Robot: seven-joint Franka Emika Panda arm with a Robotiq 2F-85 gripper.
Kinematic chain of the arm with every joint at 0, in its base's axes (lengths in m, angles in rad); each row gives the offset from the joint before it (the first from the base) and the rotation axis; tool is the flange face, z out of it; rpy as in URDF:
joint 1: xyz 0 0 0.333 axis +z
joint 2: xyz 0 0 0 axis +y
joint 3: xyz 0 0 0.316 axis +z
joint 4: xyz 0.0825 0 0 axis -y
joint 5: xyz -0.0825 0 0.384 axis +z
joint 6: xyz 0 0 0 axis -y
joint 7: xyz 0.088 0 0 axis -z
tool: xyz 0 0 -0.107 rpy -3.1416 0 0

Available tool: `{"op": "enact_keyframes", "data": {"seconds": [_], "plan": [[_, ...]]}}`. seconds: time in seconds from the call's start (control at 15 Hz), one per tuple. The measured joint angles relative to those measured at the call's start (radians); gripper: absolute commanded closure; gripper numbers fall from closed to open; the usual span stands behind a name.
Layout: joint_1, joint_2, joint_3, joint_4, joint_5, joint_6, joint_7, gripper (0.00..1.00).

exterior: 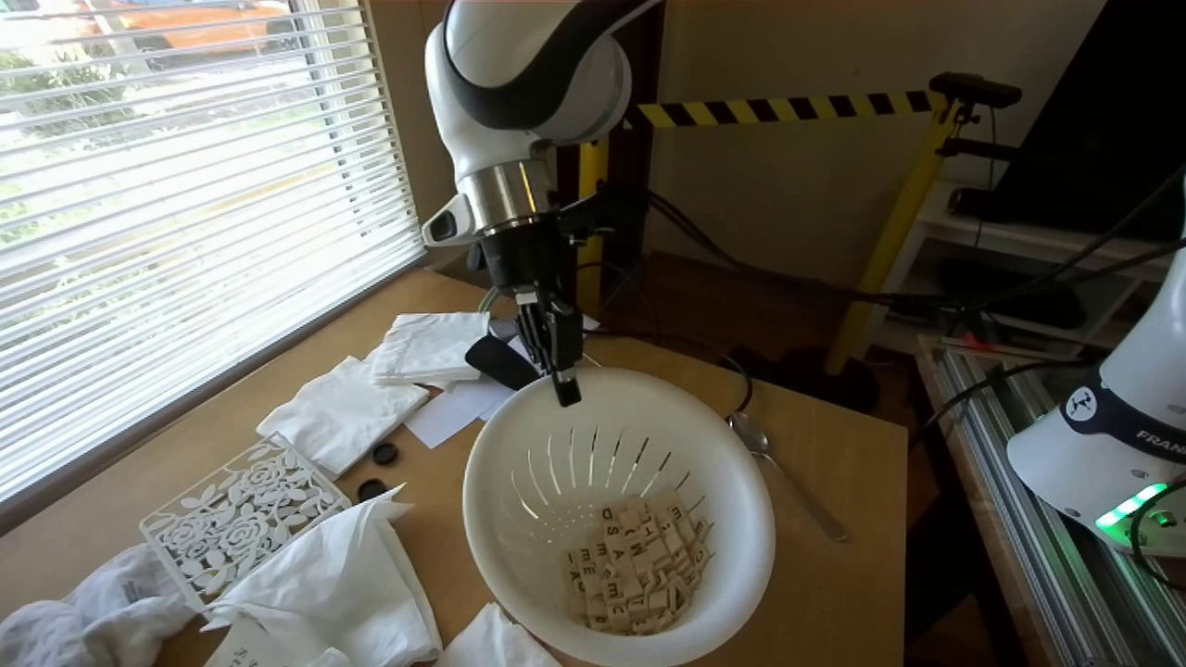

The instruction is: Put the white bowl bottom first on the tissue

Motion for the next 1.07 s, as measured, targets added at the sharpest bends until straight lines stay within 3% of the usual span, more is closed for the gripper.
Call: {"op": "enact_keyframes", "data": {"seconds": [0.33,0.53,0.73,1.07], "plan": [[-0.046,0.127,-0.004,0.190,-0.018,-0.136,0.148,0.97],[-0.064,0.192,0.008,0.286,0.005,-0.159,0.243,0.97],[-0.083,0.217,0.025,0.316,0.056,-0.095,0.321,0.97],[-0.115,0.213,0.057,0.267,0.155,0.121,0.393,0.97]]}}
